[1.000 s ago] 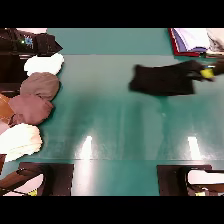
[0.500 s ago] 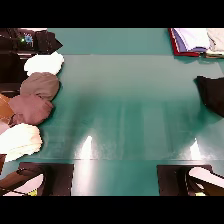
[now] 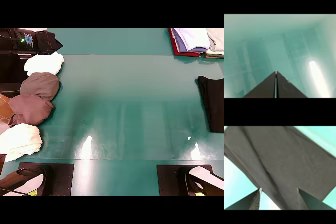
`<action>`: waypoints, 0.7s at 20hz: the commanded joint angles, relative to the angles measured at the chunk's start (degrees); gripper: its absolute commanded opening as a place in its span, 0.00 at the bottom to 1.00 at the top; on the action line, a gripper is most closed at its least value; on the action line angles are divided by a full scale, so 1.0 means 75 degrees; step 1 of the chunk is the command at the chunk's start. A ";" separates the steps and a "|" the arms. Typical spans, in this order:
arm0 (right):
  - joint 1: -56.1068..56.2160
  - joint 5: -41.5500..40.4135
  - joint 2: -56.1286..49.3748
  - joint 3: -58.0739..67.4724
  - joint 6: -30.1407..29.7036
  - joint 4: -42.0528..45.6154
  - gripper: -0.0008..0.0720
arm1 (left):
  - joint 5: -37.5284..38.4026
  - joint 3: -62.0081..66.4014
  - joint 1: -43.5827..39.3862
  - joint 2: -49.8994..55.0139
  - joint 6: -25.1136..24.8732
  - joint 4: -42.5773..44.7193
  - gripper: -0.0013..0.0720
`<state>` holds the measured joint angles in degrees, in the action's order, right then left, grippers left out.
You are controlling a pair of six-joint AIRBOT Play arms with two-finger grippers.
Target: Fold the shirts.
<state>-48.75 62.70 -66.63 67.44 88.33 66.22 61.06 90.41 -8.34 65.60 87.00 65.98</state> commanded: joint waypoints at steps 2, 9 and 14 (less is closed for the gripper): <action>0.0685 0.0402 0.0446 0.0458 -0.0195 -0.0035 0.73 | -0.0006 0.0000 -0.0003 -0.0003 0.0006 -0.0064 0.05; 0.5144 0.0708 0.0836 0.0501 -0.0192 -0.0064 0.68 | -0.0641 0.0003 -0.0003 -0.0009 0.0003 -0.0085 0.05; 0.7423 0.0600 0.0842 0.0501 -0.0259 -0.0006 0.03 | -0.1043 0.0003 -0.0003 -0.0009 0.0003 -0.0085 0.05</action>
<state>-2.22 67.61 -60.51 71.13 86.83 65.98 55.31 90.41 -8.34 65.58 87.02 65.34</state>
